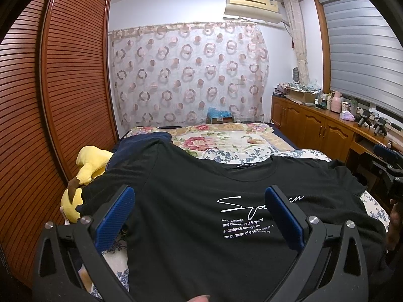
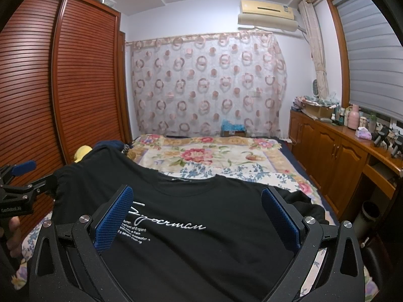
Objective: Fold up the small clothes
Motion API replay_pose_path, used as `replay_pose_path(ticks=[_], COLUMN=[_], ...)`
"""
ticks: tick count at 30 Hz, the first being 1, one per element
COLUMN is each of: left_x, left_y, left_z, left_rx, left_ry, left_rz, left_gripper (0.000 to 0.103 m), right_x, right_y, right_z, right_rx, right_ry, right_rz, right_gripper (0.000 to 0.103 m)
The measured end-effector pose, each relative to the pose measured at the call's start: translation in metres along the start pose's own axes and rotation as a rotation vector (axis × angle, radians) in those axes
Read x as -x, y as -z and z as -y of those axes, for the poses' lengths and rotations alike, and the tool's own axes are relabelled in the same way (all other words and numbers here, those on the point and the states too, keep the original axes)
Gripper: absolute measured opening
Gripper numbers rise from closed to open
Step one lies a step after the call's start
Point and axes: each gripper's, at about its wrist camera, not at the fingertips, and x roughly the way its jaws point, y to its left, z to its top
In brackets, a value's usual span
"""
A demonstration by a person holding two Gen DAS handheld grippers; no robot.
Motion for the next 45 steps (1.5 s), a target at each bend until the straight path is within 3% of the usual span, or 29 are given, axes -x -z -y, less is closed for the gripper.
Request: replay_pose_path(ticks=[45], left_x=[-0.0022], left_y=[0.0013], left_z=[0.0000], left_rx=[0.009], left_ry=[0.001], left_rz=[0.004], left_gripper=[0.103], right_x=[0.0016], right_y=[0.0009], right_z=[0.0008], right_rx=[-0.002], right_ry=[-0.002], right_rz=[0.002], right_gripper=[0.103])
